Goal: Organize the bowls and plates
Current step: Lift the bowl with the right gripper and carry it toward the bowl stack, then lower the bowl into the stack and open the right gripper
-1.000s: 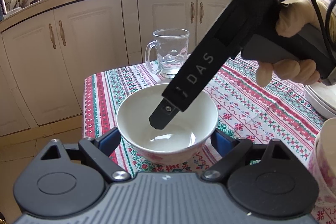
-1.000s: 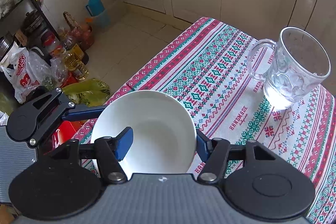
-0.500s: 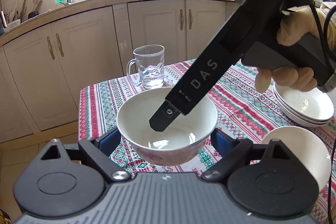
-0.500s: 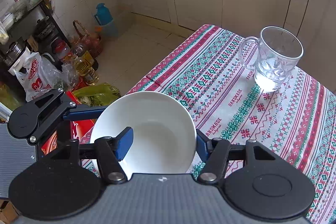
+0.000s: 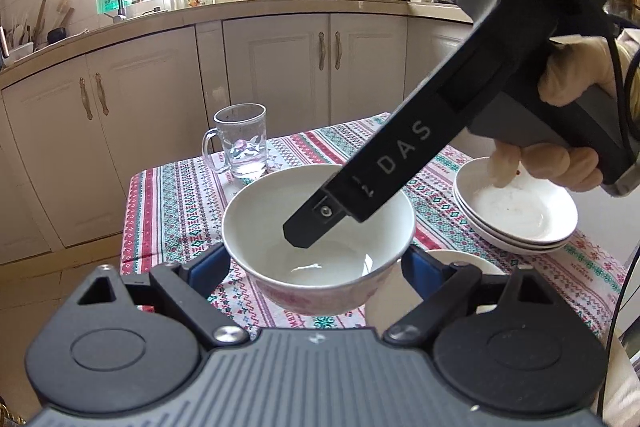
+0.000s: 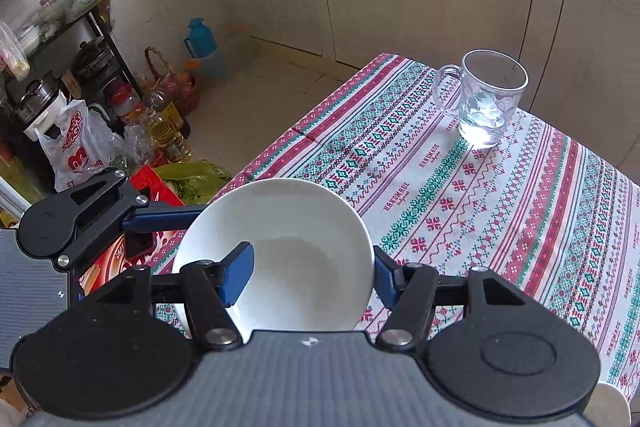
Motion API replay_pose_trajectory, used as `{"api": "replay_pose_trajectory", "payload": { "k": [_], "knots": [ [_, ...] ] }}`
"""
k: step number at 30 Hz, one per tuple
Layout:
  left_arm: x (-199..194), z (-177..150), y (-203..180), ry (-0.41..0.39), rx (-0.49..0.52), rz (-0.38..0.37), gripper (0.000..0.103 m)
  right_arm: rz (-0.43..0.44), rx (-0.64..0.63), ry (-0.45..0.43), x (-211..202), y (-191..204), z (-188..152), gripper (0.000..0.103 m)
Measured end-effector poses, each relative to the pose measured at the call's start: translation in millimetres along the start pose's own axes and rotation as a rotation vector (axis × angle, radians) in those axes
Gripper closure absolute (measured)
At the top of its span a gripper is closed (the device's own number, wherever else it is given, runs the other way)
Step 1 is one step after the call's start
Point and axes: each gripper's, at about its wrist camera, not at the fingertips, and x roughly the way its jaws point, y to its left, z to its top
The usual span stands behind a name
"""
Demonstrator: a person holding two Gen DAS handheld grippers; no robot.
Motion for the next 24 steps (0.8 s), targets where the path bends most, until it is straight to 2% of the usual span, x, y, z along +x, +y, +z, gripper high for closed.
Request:
{"api": "replay_pose_trajectory", "payload": {
  "k": [11,24],
  "knots": [
    [-14,-6,-42,-0.01,0.03,-0.032,0.011,-0.034,0.011,-0.012,-37,2,-42,0.035],
    [-7,-22,-60,0.047,0.029,-0.076,0.011,-0.039,0.049,0.024,-36,-5,-79,0.035]
  ]
}}
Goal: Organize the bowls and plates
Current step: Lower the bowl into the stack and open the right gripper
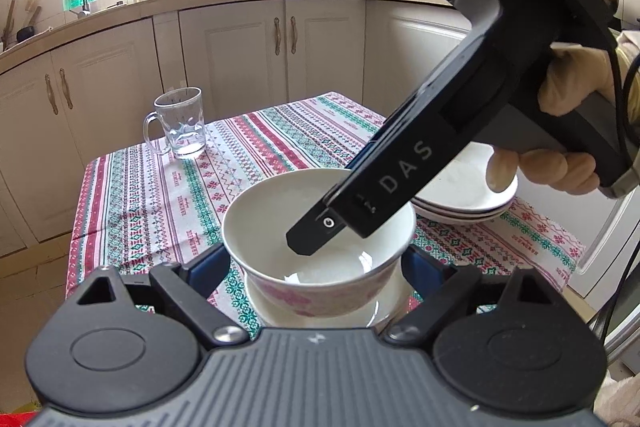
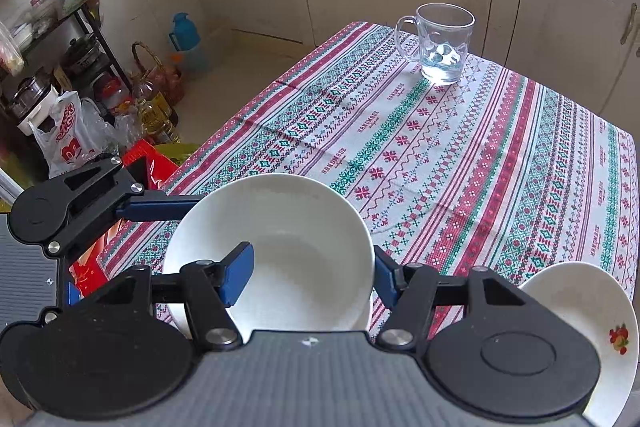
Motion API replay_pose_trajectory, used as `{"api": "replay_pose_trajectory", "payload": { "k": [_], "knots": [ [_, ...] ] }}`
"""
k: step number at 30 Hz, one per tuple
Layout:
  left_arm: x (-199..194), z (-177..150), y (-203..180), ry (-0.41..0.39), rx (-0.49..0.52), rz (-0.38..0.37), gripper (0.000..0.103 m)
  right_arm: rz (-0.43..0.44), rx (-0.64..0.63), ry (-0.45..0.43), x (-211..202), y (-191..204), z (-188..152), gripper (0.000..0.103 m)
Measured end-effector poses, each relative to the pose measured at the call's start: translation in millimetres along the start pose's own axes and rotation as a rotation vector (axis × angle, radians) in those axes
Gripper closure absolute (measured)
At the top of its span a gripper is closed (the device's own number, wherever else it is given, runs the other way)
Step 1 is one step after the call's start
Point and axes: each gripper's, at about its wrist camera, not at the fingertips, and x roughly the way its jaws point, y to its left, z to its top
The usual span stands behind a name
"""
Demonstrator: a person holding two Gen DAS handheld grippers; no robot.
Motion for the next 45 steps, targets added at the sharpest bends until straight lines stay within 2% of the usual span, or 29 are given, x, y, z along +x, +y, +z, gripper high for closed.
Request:
{"api": "replay_pose_trajectory", "payload": {
  "k": [12,28,33,35,45],
  "knots": [
    [7,-9,-2,0.039,-0.021,-0.021,0.011,0.007,0.012,-0.002,5,-1,-13,0.035],
    [9,-10,0,0.048,-0.037,-0.033,0.01,-0.006,-0.001,-0.017,4,3,-16,0.034],
    [11,-14,-1,0.054,-0.025,-0.037,0.008,-0.019,-0.02,-0.027,4,6,-18,0.027],
    [8,-14,-3,0.049,-0.004,-0.031,0.008,-0.023,-0.016,-0.038,3,6,-18,0.014],
    [-6,-20,0,0.02,0.042,-0.034,0.006,-0.044,-0.005,-0.098,-11,4,-28,0.011]
  ]
}}
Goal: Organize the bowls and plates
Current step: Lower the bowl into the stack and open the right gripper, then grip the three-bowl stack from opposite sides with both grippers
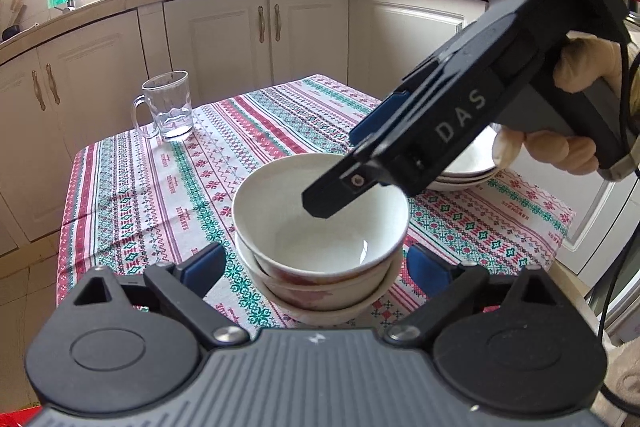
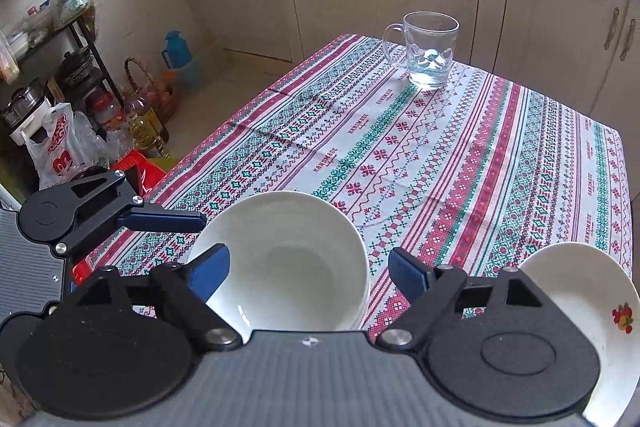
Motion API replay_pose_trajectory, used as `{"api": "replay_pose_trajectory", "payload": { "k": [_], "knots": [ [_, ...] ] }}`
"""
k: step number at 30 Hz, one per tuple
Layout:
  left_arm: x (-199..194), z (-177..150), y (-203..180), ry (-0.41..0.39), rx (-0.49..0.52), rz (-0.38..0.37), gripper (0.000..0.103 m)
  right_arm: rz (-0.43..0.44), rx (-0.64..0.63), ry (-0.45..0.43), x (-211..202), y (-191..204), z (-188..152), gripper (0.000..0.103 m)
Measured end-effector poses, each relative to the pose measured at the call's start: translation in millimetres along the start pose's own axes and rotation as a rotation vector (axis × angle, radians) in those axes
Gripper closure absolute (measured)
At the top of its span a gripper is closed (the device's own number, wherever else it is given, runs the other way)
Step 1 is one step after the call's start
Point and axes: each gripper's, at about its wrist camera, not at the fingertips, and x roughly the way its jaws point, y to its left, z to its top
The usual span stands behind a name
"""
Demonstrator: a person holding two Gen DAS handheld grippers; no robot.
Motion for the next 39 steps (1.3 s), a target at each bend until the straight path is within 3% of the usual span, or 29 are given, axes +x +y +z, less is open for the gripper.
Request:
{"api": "replay_pose_trajectory", "payload": {
  "k": [3,8,13,21,30,39],
  "knots": [
    [-7,-3,2,-0.018,0.027,0.007,0.006,-0.036,-0.037,-0.046,-13,4,-9,0.001],
    [-16,-10,6,-0.046,0.085,0.002,0.004,-0.028,-0.064,-0.097,-33,9,-28,0.0],
    [-12,-17,12,0.014,0.096,-0.043,0.004,-0.018,-0.12,-0.113,-41,17,-53,0.0],
    [13,-27,27,0.107,0.136,-0.091,0.004,-0.026,-0.198,-0.033,-11,21,-83,0.0],
    [43,-19,45,0.142,0.212,-0.204,0.004,-0.034,-0.309,0.027,24,16,-77,0.0],
    [62,-13,56,0.162,0.339,-0.356,0.007,0.073,-0.423,0.049,35,12,-63,0.0]
  ]
}}
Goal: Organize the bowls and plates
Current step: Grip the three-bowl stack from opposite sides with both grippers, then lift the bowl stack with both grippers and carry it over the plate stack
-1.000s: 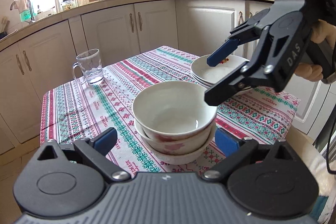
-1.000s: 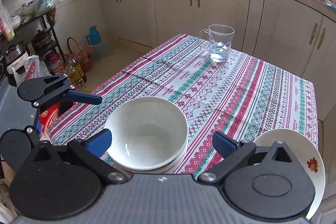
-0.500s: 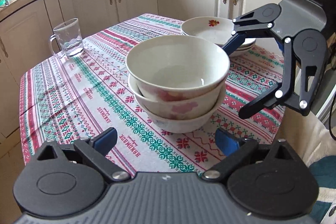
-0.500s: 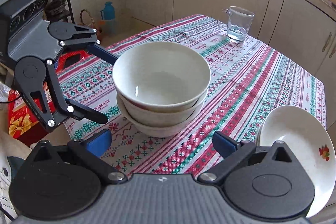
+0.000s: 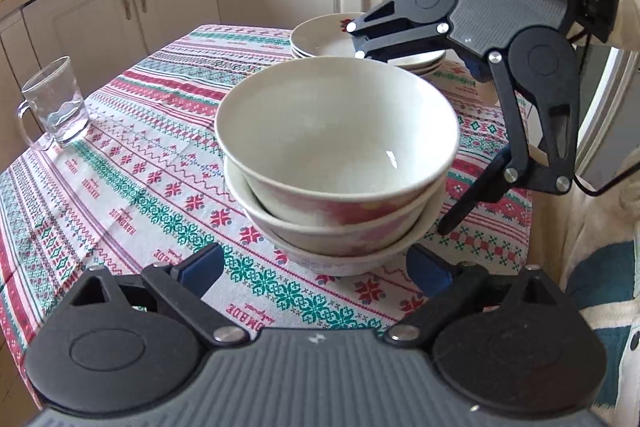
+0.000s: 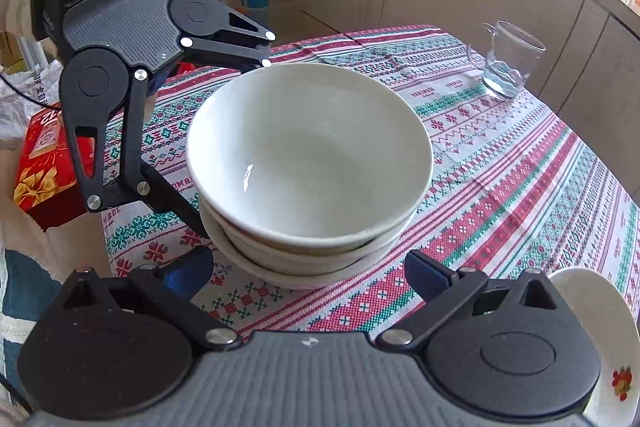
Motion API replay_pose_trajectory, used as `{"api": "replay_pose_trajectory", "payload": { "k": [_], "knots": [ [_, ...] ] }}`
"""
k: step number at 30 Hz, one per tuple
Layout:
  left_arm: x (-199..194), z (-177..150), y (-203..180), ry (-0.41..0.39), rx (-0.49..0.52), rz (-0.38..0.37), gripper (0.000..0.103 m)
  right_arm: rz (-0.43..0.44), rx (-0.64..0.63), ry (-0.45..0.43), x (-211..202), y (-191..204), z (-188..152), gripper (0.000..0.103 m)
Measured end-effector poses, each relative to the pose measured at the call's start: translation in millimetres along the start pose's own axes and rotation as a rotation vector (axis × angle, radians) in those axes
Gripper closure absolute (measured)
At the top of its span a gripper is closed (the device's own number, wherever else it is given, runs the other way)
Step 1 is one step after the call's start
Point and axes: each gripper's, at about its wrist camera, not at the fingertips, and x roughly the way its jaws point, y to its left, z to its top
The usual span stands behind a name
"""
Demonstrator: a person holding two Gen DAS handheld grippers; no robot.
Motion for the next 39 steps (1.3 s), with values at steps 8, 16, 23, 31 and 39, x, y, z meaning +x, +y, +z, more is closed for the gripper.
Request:
{"api": "replay_pose_trajectory", "payload": {
  "k": [8,16,23,31,39],
  "knots": [
    [8,5,13,-0.009,0.032,-0.115,0.009,0.065,-0.044,0.031,9,-12,4,0.003],
    [12,6,19,-0.001,0.052,-0.171,0.016,0.126,-0.07,0.033,11,-19,9,0.009],
    [14,8,21,-0.004,0.08,-0.198,0.022,0.155,-0.057,0.035,12,-21,9,0.012],
    [16,11,19,-0.002,0.13,-0.195,0.019,0.155,-0.064,0.04,12,-21,10,0.011],
    [12,13,19,0.009,0.144,-0.201,0.019,0.157,-0.069,0.037,13,-21,11,0.011]
  ]
}}
